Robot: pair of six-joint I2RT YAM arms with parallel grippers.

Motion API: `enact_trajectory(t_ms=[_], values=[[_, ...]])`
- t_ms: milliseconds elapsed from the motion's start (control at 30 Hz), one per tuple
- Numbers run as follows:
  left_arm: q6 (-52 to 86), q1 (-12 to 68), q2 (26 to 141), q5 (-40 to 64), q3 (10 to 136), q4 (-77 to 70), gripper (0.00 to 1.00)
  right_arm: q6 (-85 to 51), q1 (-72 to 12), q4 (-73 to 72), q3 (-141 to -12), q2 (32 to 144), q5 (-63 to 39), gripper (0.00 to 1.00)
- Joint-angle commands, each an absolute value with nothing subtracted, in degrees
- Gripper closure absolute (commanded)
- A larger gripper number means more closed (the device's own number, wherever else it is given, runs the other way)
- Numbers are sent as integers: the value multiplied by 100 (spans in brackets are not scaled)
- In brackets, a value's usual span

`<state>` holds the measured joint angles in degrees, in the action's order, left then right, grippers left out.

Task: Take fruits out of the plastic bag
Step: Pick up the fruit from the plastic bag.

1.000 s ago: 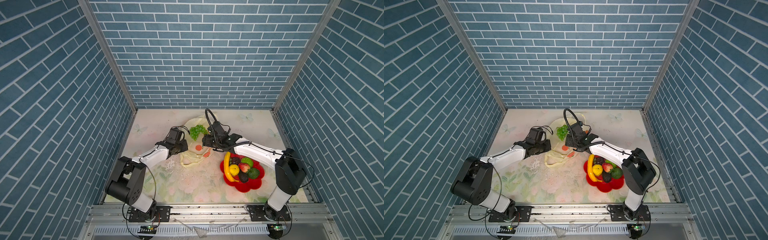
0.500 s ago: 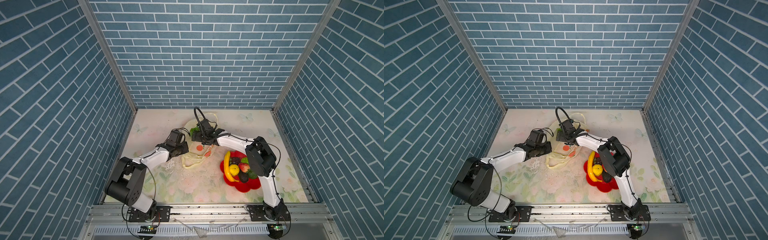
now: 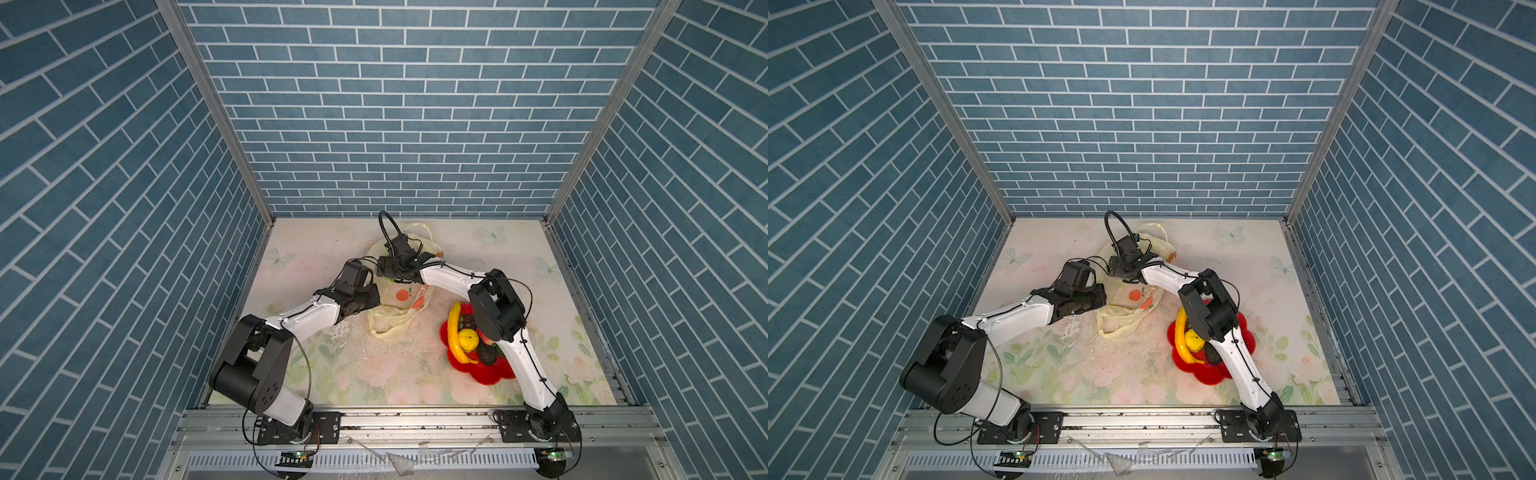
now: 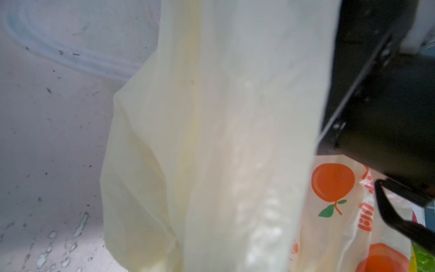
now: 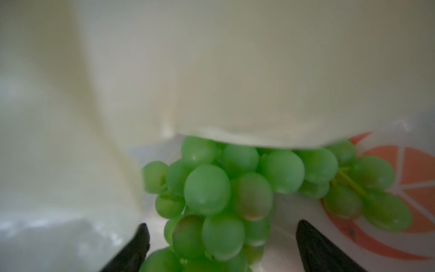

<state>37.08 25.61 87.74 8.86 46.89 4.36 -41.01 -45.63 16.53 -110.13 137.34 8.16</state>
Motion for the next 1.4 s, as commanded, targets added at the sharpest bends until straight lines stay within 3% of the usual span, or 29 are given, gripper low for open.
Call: enact_trajectory(t_ms=[0,300,733,1200,1367], values=[[3742,2619,8686,861,4588,378,93,-3894,-4544,2107,-11516,14032,1154,4],[3720,2628,8648,768,4535,395,93,-3859,-4536,2455,-11918,14361,1443,14],[3627,2633,8762,678,4773,598,93,-3778,-4518,2301,-11768,14174,1337,55],[3632,2632,8919,545,4956,730,92,-3633,-4528,1992,-11261,13707,938,66],[3645,2628,8965,515,5005,716,92,-3598,-4533,1880,-10983,13542,896,77]])
